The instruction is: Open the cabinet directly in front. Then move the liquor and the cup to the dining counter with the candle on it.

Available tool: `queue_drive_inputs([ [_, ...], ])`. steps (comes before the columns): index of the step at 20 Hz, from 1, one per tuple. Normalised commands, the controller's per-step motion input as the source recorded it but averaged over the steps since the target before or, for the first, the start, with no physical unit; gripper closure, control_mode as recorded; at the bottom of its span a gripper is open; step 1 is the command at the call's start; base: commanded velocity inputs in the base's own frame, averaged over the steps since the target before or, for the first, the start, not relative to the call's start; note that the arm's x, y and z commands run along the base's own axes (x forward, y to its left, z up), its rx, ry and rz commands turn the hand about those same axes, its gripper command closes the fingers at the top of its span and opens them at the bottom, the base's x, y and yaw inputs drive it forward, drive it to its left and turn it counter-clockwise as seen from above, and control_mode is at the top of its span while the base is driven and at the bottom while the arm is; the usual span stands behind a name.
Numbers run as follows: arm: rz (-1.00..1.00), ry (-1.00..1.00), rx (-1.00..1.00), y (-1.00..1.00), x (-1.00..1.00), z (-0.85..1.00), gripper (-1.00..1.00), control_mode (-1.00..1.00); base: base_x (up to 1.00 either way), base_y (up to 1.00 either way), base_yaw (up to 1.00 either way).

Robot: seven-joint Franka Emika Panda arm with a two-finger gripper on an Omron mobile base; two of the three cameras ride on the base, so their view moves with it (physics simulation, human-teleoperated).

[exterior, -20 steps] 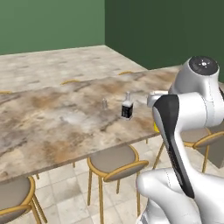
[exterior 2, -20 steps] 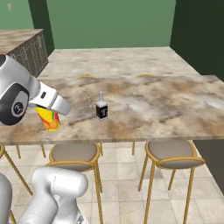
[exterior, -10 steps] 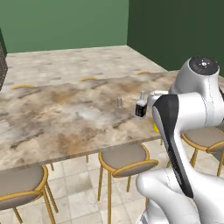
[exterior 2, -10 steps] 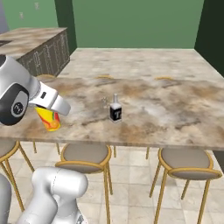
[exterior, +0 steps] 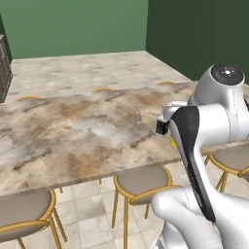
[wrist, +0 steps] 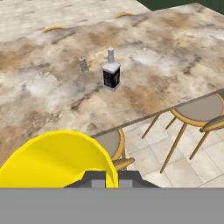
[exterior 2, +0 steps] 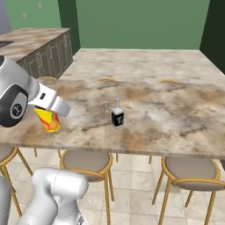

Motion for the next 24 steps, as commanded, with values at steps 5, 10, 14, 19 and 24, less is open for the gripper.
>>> queue_drive_inputs([
  [5,0.00,0.00,0.00,0.00,0.00,0.00,1.00,1.00,0.80,-0.07,0.01],
  [10,0.00,0.00,0.00,0.00,0.00,0.00,1.00,1.00,0.11,-0.60,0.06],
  [14,0.00,0.00,0.00,0.00,0.00,0.00,1.00,1.00,0.17,-0.26,0.05],
  [19,0.00,0.00,0.00,0.00,0.00,0.00,1.00,1.00,0.20,-0.02,0.01],
  [24,0.00,0.00,0.00,0.10,0.35,0.00,1.00,-1.00,0.17,0.02,0.00],
])
